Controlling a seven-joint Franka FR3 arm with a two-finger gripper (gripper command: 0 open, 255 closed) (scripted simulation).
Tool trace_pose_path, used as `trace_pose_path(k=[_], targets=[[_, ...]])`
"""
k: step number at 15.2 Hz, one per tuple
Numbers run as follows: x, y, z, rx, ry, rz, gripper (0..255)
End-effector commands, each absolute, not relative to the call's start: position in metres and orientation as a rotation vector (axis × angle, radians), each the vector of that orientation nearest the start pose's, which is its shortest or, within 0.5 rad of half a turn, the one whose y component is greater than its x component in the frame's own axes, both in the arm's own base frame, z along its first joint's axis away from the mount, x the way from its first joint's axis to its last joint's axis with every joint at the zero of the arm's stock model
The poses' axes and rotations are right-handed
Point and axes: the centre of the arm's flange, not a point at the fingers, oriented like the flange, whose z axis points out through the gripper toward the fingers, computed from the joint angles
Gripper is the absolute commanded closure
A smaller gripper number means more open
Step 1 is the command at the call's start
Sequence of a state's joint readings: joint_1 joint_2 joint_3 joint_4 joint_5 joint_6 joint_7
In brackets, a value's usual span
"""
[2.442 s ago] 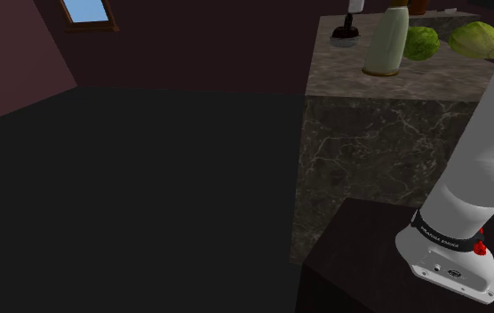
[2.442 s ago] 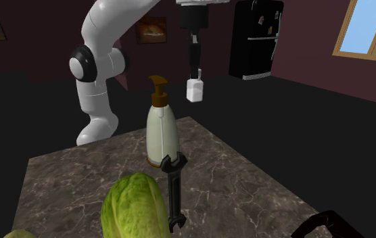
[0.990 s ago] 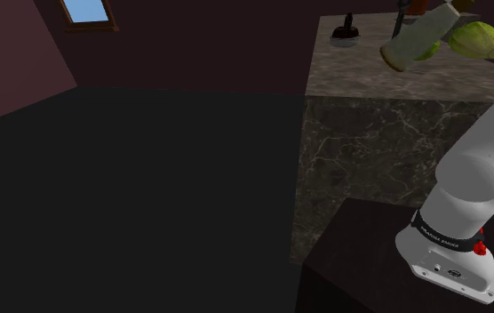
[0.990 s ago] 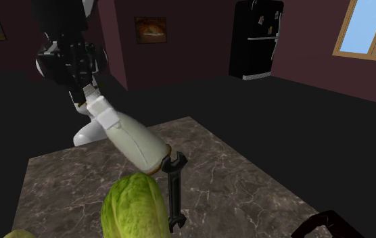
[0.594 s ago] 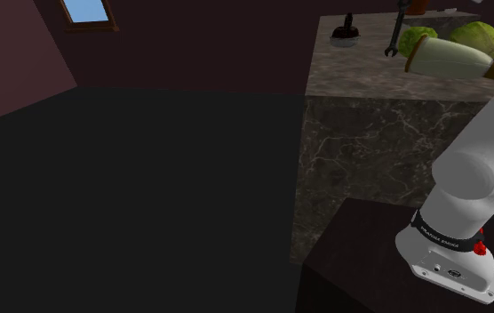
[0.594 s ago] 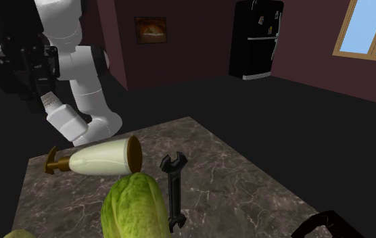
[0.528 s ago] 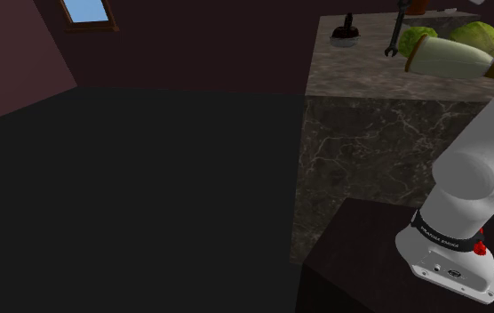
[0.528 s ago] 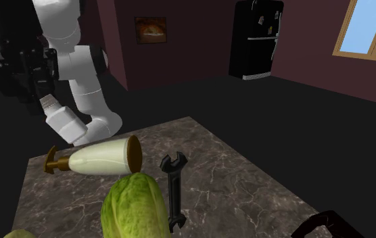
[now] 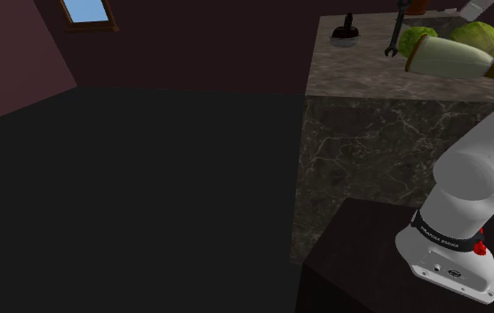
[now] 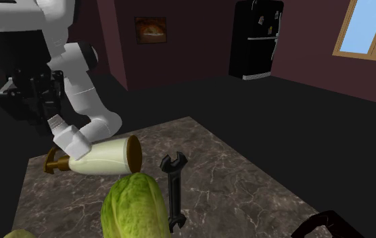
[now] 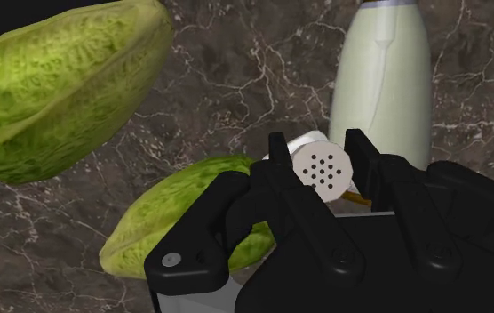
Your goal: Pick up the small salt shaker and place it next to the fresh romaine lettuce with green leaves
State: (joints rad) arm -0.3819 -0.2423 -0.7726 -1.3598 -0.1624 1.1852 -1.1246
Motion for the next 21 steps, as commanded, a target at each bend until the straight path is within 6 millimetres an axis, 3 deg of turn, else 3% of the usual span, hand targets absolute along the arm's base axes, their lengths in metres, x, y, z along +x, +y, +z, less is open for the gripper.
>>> trace_pose_path(k=[1,21], targets=[[0.096,-0.439,0.754,-3.128,0.118,-0.022,255],[0.096,-0.439,0.645,-3.128,0.118,-0.022,255]])
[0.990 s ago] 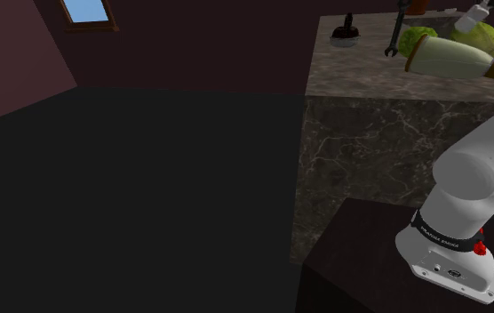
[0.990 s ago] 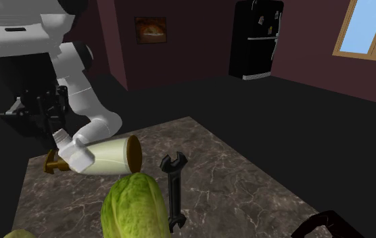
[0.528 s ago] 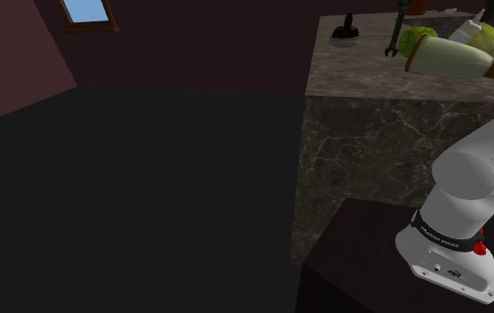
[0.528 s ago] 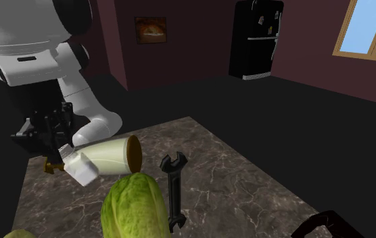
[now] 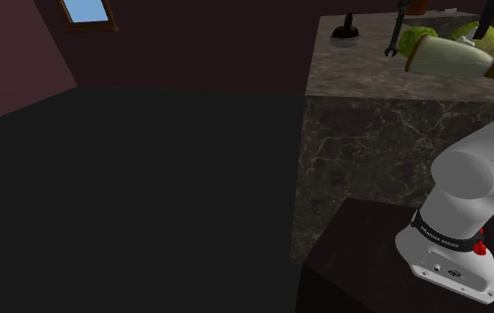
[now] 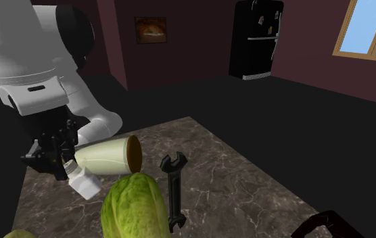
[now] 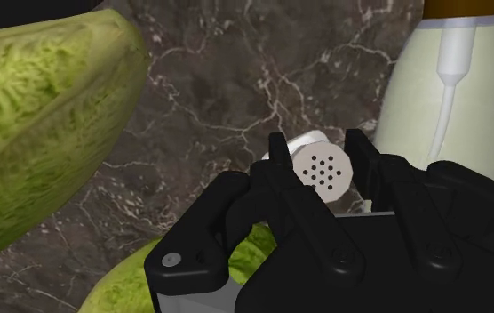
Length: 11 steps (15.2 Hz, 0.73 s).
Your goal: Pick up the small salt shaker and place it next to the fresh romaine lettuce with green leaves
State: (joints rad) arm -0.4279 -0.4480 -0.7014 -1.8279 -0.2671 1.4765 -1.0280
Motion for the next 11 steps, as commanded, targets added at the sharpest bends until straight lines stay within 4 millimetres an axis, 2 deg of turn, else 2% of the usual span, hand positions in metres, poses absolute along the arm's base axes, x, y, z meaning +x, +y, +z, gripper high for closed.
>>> trace_pose_path(k=[1,8,9,11], targets=[[0.0962,-0.4385,0.6451,-3.128,0.118,-0.022,255],[0.0962,-0.4386,0.6452,-3.128,0.118,-0.022,255],[0.0962,-0.4386,0.6452,-3.128,0.118,-0.022,0],[0.0962,-0.4386,0.6452,-3.128,0.118,-0.022,0]])
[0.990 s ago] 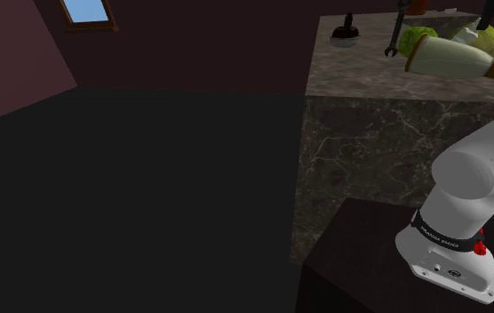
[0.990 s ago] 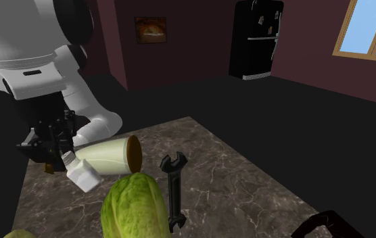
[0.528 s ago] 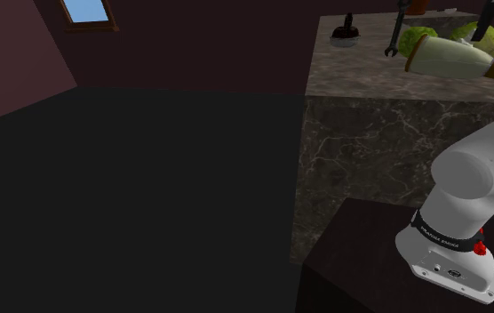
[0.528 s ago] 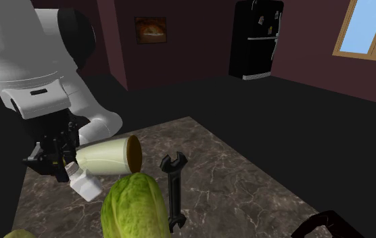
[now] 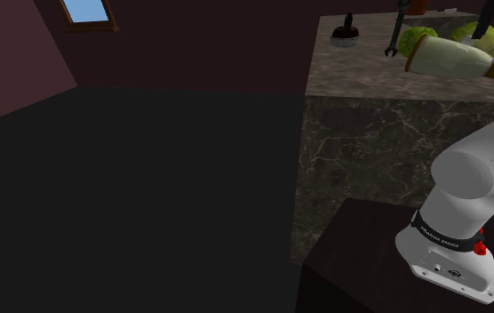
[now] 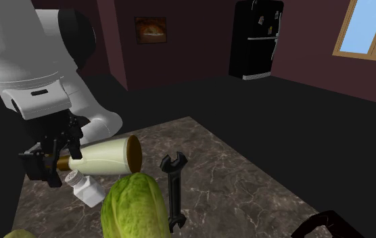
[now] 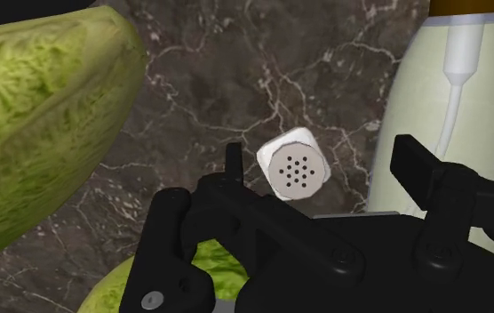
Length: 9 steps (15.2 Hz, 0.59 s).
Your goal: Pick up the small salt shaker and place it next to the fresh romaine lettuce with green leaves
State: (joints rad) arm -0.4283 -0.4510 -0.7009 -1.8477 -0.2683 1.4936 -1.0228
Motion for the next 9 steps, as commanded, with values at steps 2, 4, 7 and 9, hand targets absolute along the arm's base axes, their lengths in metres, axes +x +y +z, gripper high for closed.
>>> trace_pose_path(k=[2,4,7,9], targets=[[0.096,-0.439,0.645,-3.128,0.118,-0.022,0],[0.096,-0.439,0.658,-3.128,0.118,-0.022,0],[0.095,-0.439,0.695,-3.128,0.118,-0.022,0],[0.095,-0.439,0.695,-3.128,0.118,-0.022,0]])
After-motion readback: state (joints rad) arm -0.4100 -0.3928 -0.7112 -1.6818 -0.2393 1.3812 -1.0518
